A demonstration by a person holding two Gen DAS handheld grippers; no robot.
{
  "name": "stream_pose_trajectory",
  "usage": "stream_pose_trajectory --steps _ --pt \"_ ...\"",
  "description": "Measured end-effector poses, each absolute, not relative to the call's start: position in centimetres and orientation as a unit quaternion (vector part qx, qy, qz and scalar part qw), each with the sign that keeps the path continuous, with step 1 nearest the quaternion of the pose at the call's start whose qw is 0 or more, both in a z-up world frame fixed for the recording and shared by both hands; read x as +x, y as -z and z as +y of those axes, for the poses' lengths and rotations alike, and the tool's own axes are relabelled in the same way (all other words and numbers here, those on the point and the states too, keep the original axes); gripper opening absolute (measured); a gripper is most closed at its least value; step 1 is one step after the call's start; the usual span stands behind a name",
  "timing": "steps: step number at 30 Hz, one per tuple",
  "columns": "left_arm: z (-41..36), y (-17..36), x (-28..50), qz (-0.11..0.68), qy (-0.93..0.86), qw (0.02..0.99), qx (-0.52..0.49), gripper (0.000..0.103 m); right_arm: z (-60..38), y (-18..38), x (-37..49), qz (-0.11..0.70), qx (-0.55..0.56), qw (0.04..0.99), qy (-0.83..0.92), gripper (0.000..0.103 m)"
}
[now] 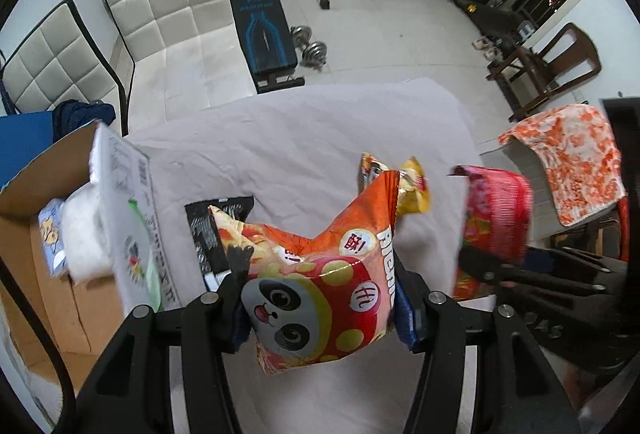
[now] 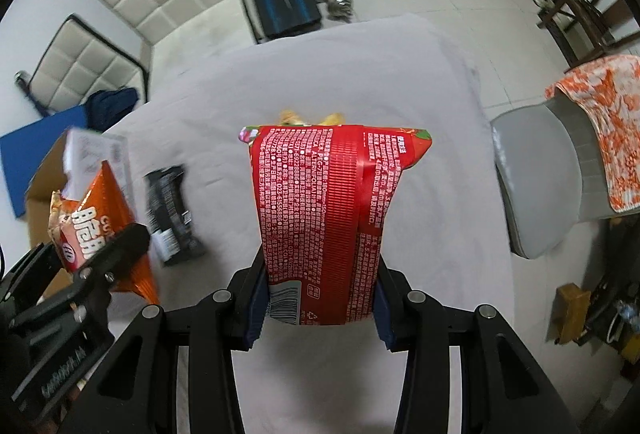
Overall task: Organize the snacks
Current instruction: 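Carry both bags into the box and open both tools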
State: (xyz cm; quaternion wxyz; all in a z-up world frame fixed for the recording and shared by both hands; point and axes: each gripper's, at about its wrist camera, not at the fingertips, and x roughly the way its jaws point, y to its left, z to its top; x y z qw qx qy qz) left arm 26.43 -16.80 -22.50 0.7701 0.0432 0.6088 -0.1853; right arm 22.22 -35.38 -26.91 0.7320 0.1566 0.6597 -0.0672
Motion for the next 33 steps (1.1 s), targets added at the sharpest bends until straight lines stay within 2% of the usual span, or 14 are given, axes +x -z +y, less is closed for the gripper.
stream_pose_trajectory --steps 7,20,25,33 --pt "-11.7 19.5 23.2 0.598 0.184 0.78 -0.006 0.053 -29.3 23.6 20.4 0.649 0.145 0.747 0.022 0.046" --pt "5.8 15.4 20.1 0.584 0.092 0.806 -0.039 0.053 -12.5 19.5 22.2 0.643 0.106 0.753 -0.094 0.046" --pt "11.7 16.0 20.9 0.589 0.059 0.805 -0.048 0.053 -5.8 20.4 23.7 0.65 0.079 0.747 -0.117 0.046" --pt "17.5 20.9 24.8 0.629 0.04 0.772 -0.085 0.053 0.9 25.4 25.7 0.683 0.045 0.719 -0.118 0.046"
